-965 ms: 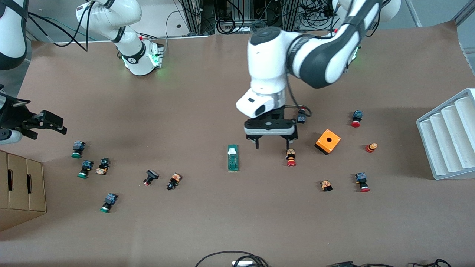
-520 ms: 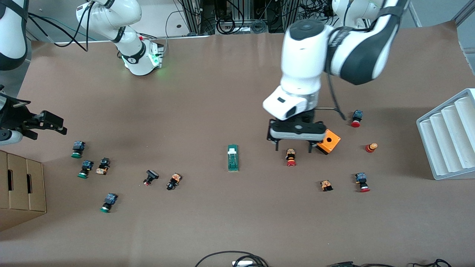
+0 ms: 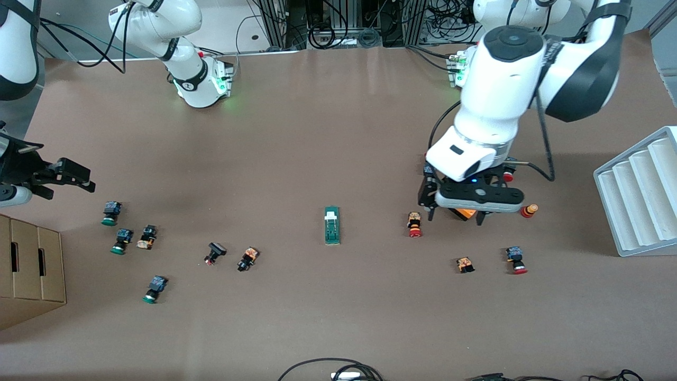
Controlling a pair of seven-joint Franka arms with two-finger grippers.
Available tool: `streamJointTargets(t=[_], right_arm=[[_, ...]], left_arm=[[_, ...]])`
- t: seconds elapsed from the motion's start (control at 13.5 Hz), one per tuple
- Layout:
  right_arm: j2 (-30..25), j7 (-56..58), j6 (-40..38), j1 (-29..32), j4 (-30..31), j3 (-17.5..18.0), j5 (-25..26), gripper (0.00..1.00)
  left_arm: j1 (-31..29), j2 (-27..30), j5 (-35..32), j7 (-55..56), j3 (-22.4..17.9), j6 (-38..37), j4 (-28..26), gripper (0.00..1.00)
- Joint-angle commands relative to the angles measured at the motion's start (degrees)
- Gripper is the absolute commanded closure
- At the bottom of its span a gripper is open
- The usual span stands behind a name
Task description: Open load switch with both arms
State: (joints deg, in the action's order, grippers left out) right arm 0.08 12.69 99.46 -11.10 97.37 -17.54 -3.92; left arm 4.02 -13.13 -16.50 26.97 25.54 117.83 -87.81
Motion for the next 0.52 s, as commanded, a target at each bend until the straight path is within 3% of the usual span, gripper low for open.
streamJointTargets(t=[0.0, 0.22, 0.45], right_arm=[[0.62, 0.23, -0.06, -0.23, -2.01, -0.21, 1.28, 0.0], [0.71, 0.32, 0.03, -0.14, -2.1, -0.3, 1.45, 0.0], [0.89, 0.41, 0.21, -0.23, -2.18, -0.21, 4.96, 0.0]], left_arm=[[-3.66, 3.1, 4.18, -2.52, 0.39, -3.99, -0.52, 0.0], [-6.65, 3.29, 4.28, -6.48, 0.48, -12.77, 4.03, 0.0], [-10.07, 3.28, 4.81, -7.1, 0.56, -15.78, 5.11, 0.0]])
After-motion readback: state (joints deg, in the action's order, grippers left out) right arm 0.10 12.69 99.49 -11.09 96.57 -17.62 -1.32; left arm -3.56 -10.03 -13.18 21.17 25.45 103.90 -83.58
